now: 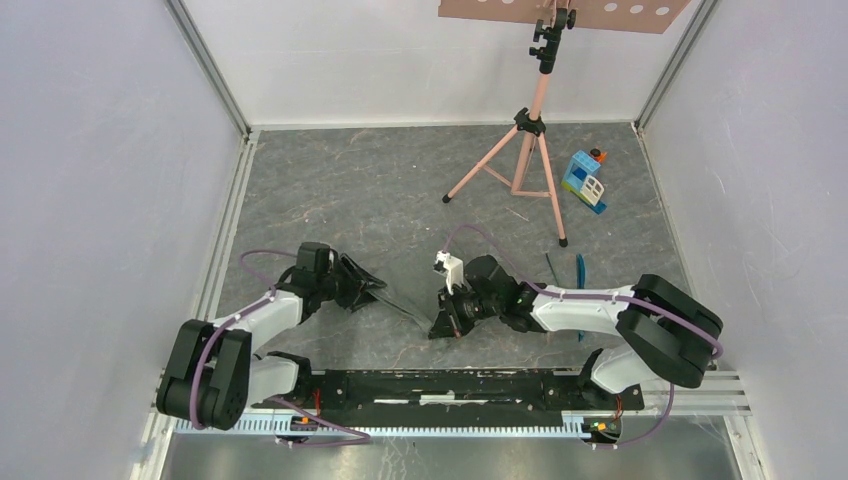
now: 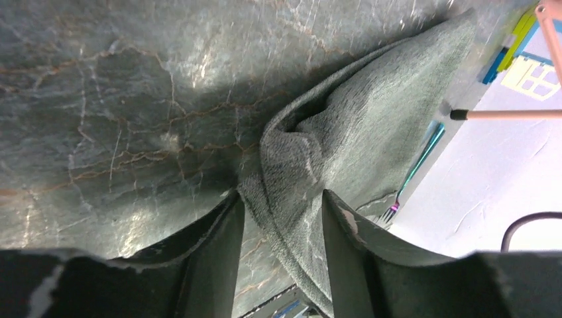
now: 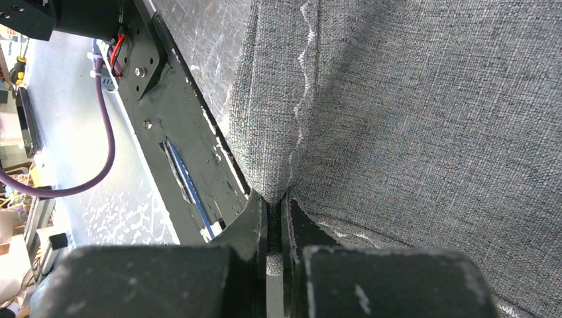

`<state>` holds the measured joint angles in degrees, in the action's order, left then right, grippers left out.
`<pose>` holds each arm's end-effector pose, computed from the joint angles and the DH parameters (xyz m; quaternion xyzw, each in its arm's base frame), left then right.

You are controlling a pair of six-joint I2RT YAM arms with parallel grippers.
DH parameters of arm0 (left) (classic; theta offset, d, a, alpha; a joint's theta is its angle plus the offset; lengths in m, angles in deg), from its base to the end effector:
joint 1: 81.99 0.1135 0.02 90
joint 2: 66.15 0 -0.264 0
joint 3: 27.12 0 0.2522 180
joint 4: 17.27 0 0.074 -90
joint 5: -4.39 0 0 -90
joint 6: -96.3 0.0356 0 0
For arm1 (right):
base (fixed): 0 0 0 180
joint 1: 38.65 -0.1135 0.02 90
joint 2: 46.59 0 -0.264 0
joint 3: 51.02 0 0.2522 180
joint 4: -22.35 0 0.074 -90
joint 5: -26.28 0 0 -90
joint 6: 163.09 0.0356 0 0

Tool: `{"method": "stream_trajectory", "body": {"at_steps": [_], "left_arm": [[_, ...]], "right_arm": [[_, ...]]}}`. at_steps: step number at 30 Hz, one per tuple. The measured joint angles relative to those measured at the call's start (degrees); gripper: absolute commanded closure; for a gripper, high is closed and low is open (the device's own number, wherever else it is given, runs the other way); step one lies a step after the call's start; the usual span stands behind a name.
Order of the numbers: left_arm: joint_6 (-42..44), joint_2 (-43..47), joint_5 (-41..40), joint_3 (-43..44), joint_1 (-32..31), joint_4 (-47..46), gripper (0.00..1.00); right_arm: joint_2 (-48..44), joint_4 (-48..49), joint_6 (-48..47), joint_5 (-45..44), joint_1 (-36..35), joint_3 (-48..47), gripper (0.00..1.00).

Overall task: Fold the napkin into a case and place the utensils inside
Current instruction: Pick up the lower triangle-folded napkin from the center of the board, then fold the lower triangle-folded napkin at the center of the board.

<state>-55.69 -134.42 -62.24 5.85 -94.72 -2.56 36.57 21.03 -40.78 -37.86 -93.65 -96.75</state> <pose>0.1887 -0.0571 0.1313 -0.3206 0.8654 -0.3545 0.1507 0.1430 0.2313 0.1560 -0.2678 0.8426 0.4369 0.1657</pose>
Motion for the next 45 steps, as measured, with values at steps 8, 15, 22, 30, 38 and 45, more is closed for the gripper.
{"method": "stream_trajectory", "body": {"at_steps": [8,15,22,30,38,45], "left_arm": [[0.8,-0.6,-3.0,4.3,-0.7,1.5,0.86],[3.1,-2.1,-8.2,13.6,-5.1,10.8,0.98],[3.8,-13.6,-14.9,28.6,-12.2,20.5,0.98],[4.2,-24.8,-18.8,37.8,-15.7,25.8,0.98],[4.4,-29.9,-20.2,41.8,-16.8,27.2,0.98],[4.5,-30.8,-20.8,42.5,-16.7,27.5,0.98]], "right_arm": [[-0.4,2.8,0.0,2.0,0.9,2.1,0.99],[-0.4,5.7,-0.5,6.3,3.1,3.7,1.00],[0.0,7.2,-1.8,11.4,8.2,5.5,0.99],[0.5,7.0,-4.4,14.6,13.4,6.9,0.91],[1.4,4.1,-8.6,15.1,16.1,6.6,0.53],[-1.3,-0.2,-12.9,11.0,16.0,5.3,0.19]]}}
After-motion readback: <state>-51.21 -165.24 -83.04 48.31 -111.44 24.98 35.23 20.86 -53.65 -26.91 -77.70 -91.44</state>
